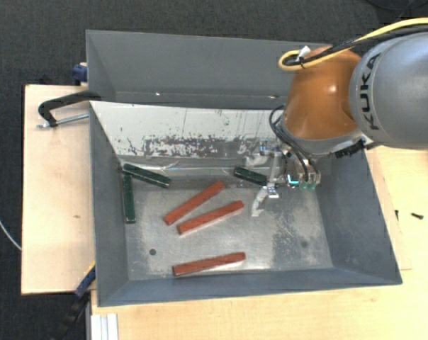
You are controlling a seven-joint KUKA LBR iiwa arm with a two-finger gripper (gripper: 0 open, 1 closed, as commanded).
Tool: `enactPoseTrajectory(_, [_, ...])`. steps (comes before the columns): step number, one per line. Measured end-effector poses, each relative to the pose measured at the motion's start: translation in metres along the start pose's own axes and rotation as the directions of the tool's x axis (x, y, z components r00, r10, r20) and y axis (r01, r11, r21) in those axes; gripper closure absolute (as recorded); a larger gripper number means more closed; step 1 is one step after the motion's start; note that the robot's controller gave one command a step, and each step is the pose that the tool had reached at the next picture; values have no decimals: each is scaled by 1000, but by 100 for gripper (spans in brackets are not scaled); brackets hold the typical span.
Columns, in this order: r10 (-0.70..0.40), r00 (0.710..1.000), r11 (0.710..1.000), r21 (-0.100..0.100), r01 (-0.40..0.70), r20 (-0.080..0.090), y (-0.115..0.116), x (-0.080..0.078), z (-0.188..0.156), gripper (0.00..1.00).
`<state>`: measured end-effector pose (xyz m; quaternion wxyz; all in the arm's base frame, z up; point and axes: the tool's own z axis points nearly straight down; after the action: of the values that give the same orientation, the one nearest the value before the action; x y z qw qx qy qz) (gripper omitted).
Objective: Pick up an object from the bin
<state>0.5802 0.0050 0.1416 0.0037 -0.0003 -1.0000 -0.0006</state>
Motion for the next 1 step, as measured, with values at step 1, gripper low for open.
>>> enactPoseTrajectory(1, [0, 1000, 1000, 0, 0, 9, 0, -2, -5, 100])
